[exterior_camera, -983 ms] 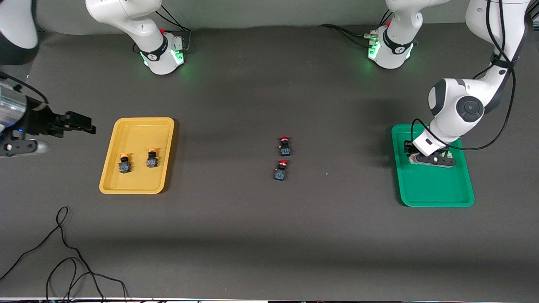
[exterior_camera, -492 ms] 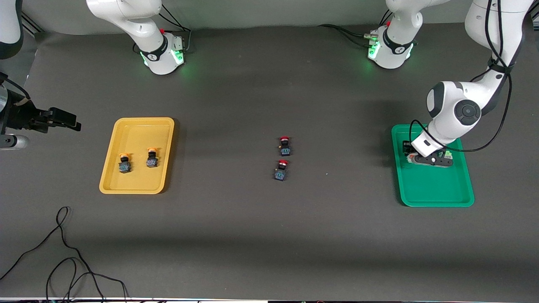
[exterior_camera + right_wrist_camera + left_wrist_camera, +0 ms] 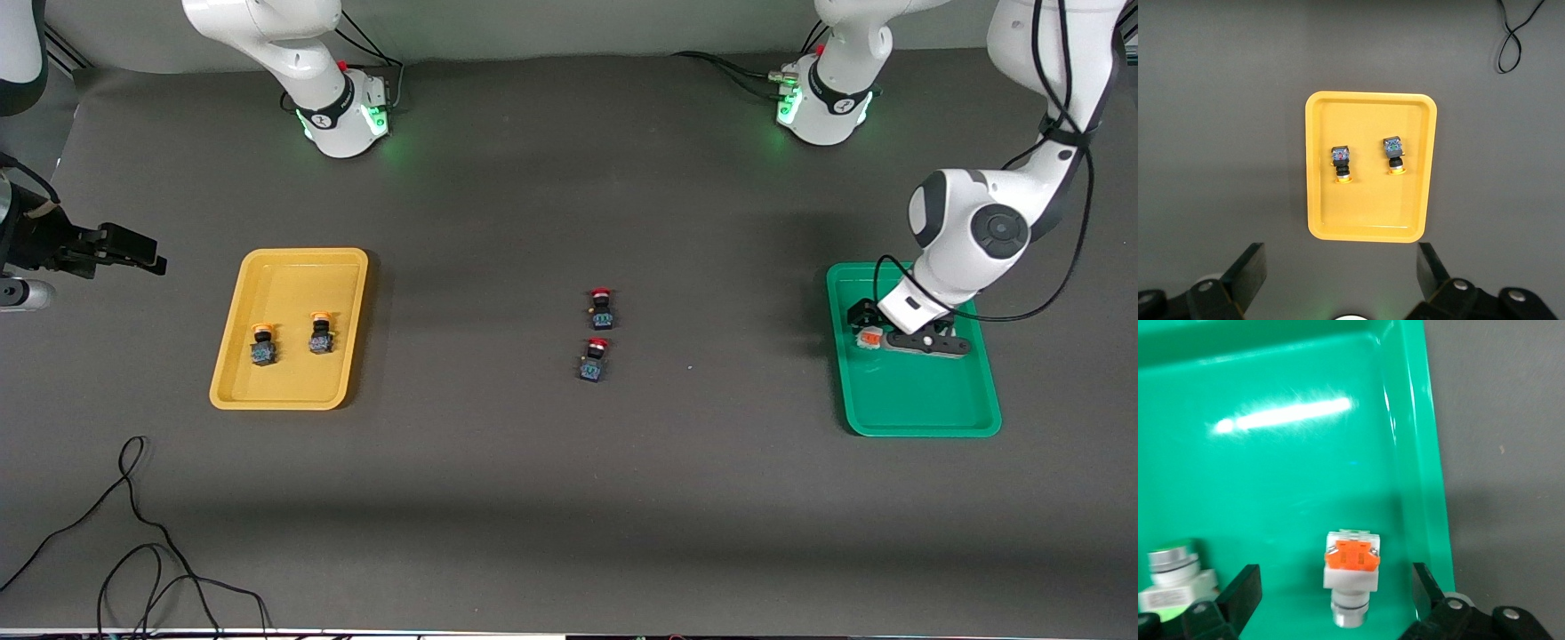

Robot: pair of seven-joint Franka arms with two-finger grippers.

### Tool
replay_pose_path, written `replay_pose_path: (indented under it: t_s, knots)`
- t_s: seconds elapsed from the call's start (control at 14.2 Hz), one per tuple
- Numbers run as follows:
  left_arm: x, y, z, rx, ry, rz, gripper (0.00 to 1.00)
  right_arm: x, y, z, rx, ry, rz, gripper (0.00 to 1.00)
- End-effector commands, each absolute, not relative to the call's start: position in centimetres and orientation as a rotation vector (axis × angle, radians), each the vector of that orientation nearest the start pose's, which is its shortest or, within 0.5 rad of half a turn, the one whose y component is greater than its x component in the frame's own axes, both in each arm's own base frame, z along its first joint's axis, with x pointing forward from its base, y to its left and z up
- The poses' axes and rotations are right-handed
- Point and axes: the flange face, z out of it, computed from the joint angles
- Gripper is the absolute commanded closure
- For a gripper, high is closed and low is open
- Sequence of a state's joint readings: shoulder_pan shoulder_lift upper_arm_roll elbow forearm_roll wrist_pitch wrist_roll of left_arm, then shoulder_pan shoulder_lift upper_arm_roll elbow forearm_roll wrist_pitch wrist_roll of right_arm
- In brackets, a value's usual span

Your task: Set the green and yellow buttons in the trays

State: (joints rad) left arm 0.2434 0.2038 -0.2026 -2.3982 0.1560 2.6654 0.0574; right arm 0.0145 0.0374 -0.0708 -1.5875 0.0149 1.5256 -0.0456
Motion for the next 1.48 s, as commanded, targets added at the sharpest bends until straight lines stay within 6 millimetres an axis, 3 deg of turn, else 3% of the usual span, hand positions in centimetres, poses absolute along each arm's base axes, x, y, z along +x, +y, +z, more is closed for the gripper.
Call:
replay_pose_path:
  t_s: [0.0, 0.28, 0.49, 0.63, 0.77, 0.91, 1.4]
  knots:
    - [51.4, 0.5, 32.3, -3.029, 0.26, -0.051, 0.0, 54.8, -4.3, 59.6, -3.139, 0.079, 0.125, 0.0]
    - [55.4, -2.2, 46.9, -2.998, 0.274, 0.182, 0.0, 54.8, -3.8, 59.7, -3.141, 0.067, 0.126, 0.0]
    - [57.3, -3.1, 54.0, -3.01, 0.284, 0.242, 0.0, 54.9, -3.8, 59.6, -3.141, 0.065, 0.128, 0.0]
    - [58.0, -4.0, 56.0, -3.015, 0.3, 0.24, 0.0, 54.9, -3.9, 59.7, -3.156, 0.048, 0.125, 0.0]
    - [58.3, -4.9, 56.8, -3.016, 0.314, 0.21, 0.0, 54.8, -4.2, 59.8, -3.157, 0.045, 0.123, 0.0]
    - [58.6, -5.0, 56.3, -3.017, 0.324, 0.217, 0.0, 54.8, -4.3, 60.2, -3.156, -0.053, 0.105, 0.0]
    - [58.0, -6.1, 57.6, -3.06, 0.302, 0.189, 0.0, 54.8, -4.2, 59.8, -3.154, -0.049, 0.133, 0.0]
